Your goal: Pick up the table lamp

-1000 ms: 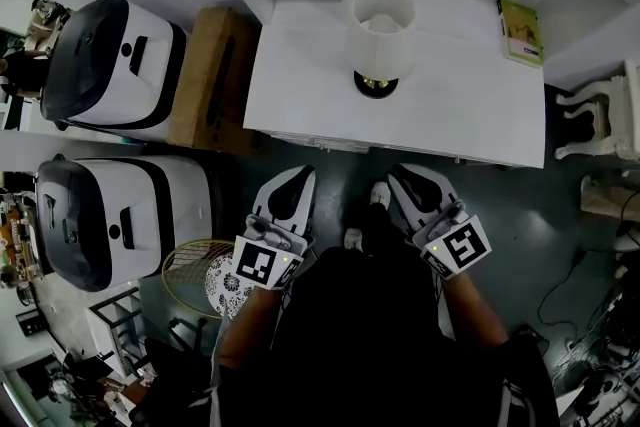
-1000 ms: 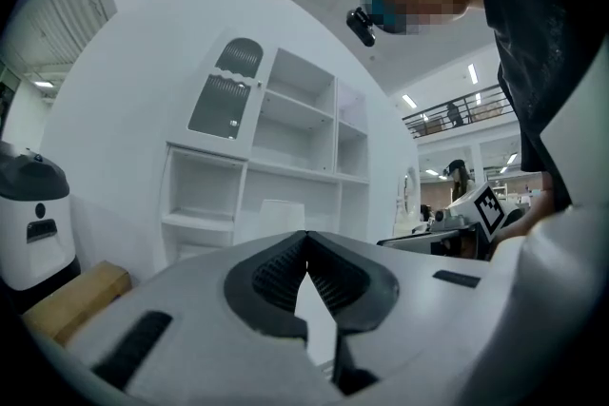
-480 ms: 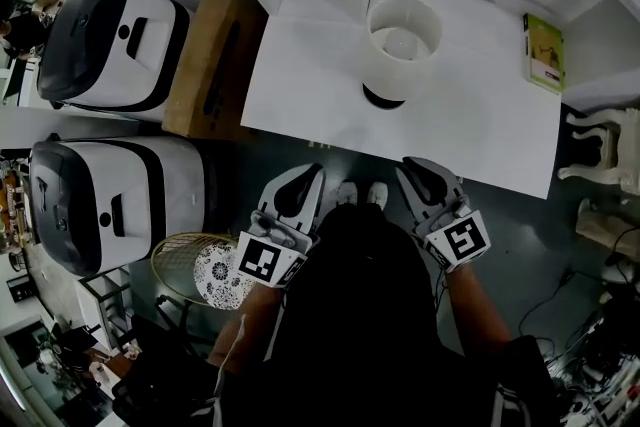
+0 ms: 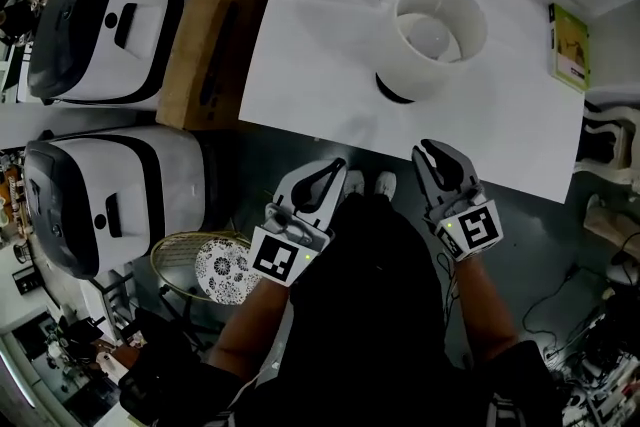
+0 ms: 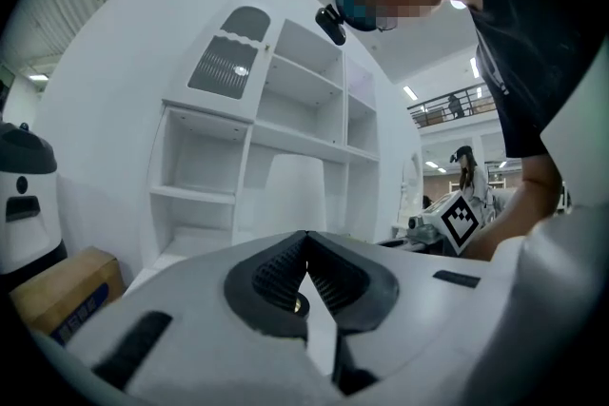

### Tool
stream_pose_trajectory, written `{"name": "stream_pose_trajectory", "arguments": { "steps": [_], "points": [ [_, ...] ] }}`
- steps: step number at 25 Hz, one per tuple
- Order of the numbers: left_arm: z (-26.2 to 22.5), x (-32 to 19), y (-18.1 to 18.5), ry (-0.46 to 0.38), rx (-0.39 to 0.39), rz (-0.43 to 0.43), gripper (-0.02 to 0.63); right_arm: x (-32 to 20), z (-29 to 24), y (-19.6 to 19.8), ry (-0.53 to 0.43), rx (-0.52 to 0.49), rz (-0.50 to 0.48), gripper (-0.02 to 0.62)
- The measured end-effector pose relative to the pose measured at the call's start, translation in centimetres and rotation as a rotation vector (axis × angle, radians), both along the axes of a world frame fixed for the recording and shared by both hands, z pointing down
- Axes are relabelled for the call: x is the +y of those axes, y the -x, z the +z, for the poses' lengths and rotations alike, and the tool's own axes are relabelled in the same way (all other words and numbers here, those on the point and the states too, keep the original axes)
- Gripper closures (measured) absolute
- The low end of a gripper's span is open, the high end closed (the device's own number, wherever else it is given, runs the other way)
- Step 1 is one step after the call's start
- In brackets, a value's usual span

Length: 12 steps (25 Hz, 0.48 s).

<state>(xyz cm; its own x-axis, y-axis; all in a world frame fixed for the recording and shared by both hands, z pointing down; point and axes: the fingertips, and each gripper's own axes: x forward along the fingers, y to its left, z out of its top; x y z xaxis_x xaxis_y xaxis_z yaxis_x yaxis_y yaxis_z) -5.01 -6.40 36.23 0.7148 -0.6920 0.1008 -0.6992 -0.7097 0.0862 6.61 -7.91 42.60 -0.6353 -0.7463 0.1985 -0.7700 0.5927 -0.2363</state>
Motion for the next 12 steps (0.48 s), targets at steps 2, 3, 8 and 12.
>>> {"name": "stream_pose_trajectory", "arguments": {
  "steps": [2,3,8,12],
  "points": [
    [1.2,-0.2,0.0,-0.003,-0.023,-0.005,0.589,-0.6,1.1,0.1,-0.001,0.017,0.003,0.557],
    [1.9,-0.3,0.0,0.006,-0.027,-0.01,0.589,-0.8,1.6,0.2,-0.001,0.027,0.005,0.557],
    [4.4,-0.8,0.0,0.037,-0.02,-0.018,0.589,-1.6,3.8,-0.3,0.001,0.059,0.032,0.557],
    [5.5,-1.3,-0.1,0.038,-0.025,-0.014,0.589,-2.5,5.2,-0.8,-0.002,0.071,0.04,0.554]
  ]
}}
